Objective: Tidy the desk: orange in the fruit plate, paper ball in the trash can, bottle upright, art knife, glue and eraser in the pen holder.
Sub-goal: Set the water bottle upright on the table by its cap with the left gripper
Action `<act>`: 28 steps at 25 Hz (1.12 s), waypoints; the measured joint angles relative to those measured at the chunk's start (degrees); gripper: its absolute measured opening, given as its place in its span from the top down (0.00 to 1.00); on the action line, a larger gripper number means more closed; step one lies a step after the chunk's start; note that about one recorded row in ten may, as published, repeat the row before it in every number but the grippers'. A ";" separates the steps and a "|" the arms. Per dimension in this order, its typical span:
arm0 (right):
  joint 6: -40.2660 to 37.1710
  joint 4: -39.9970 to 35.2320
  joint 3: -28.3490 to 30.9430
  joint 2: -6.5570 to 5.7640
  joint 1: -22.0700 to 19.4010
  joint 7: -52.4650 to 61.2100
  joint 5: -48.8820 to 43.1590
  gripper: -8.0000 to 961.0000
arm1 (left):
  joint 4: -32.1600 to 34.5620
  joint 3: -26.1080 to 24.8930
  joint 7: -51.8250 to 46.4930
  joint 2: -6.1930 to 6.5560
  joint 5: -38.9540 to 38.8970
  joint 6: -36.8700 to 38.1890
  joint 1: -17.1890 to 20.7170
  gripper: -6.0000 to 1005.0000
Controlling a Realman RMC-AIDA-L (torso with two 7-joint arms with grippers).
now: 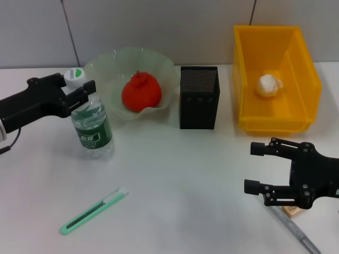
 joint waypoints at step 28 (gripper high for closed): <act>0.51 0.06 0.10 0.00 0.34 0.00 -0.01 0.13 | -4.25 0.43 6.19 -0.10 -3.76 0.33 0.38 0.19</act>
